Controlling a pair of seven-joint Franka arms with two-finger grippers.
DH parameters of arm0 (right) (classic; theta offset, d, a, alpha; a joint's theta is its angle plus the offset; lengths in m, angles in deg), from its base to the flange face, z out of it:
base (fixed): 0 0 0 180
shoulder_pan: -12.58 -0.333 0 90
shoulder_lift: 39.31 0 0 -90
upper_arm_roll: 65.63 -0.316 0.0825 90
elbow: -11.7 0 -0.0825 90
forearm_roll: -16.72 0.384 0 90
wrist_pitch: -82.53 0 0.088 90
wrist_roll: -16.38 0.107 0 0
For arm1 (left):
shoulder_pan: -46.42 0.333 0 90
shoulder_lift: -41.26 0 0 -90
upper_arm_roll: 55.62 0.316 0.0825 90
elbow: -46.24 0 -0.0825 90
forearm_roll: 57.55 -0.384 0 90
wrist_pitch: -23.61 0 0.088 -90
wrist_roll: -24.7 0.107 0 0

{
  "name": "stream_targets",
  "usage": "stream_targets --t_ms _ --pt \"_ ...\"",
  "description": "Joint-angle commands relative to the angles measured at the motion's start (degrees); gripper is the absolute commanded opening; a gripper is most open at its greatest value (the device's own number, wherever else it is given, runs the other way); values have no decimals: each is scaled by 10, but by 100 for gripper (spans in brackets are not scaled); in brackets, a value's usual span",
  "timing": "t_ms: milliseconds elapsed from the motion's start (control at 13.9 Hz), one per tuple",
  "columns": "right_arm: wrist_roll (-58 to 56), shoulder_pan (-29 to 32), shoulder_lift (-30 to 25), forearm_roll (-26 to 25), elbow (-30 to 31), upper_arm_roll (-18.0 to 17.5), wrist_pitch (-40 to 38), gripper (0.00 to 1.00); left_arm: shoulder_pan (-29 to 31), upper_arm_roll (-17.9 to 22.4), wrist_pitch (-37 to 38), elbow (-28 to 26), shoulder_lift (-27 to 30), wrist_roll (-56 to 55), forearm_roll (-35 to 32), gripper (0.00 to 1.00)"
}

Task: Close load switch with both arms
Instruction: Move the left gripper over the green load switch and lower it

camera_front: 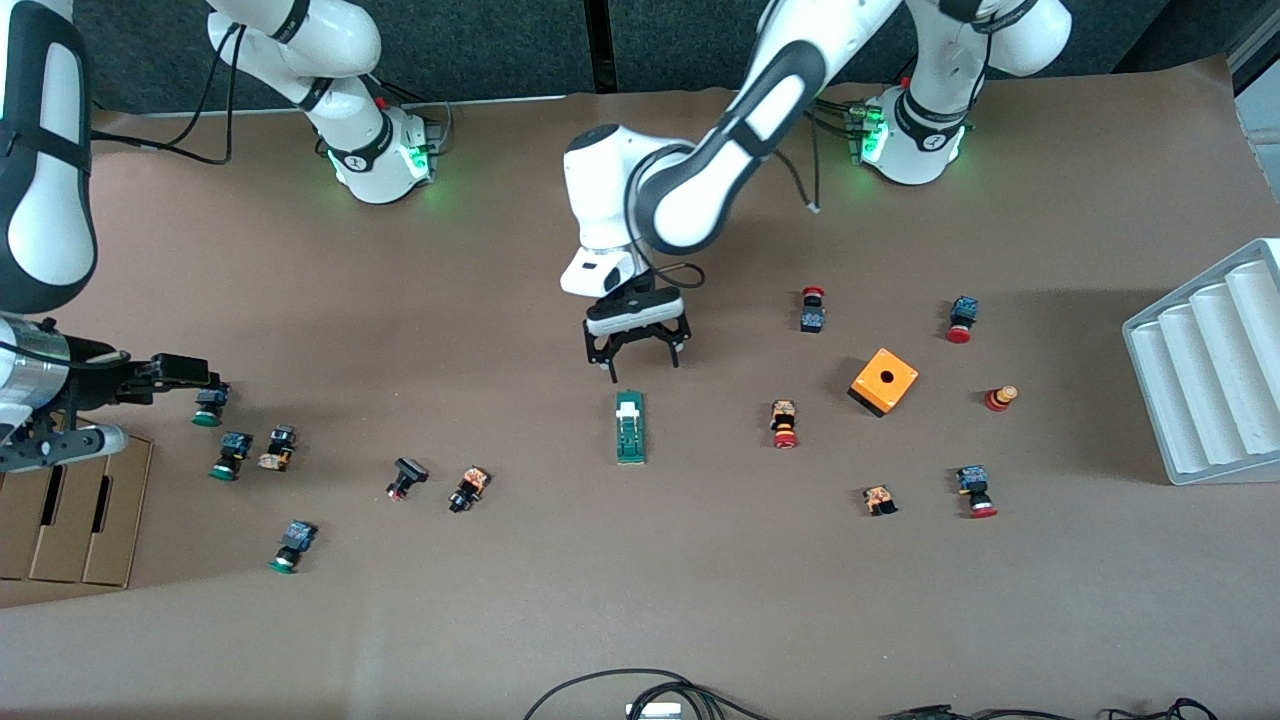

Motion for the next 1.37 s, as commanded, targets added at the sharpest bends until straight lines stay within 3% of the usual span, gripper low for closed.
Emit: stream_targets --t_ms 0,216,503,719,935,1294 --pt "-30 8 8 9 -10 -4 3 100 -9 8 -7 5 -10 -32 -40 99" --pt "-53 5 24 15 -9 -6 21 100 -22 8 -8 4 -39 -69 -89 98" --pt "-63 -13 29 17 -10 -11 40 100 -37 8 -8 11 -82 -235 -228 98" --pt "-62 -22 34 17 -10 -11 46 100 -39 9 -5 32 -126 -253 -292 99" --pt "-62 -25 45 35 -9 -11 52 100 -38 12 -4 75 -162 -253 -306 99" --pt "-82 -53 65 56 -9 -10 70 99 -52 12 36 70 -176 -368 -380 99"
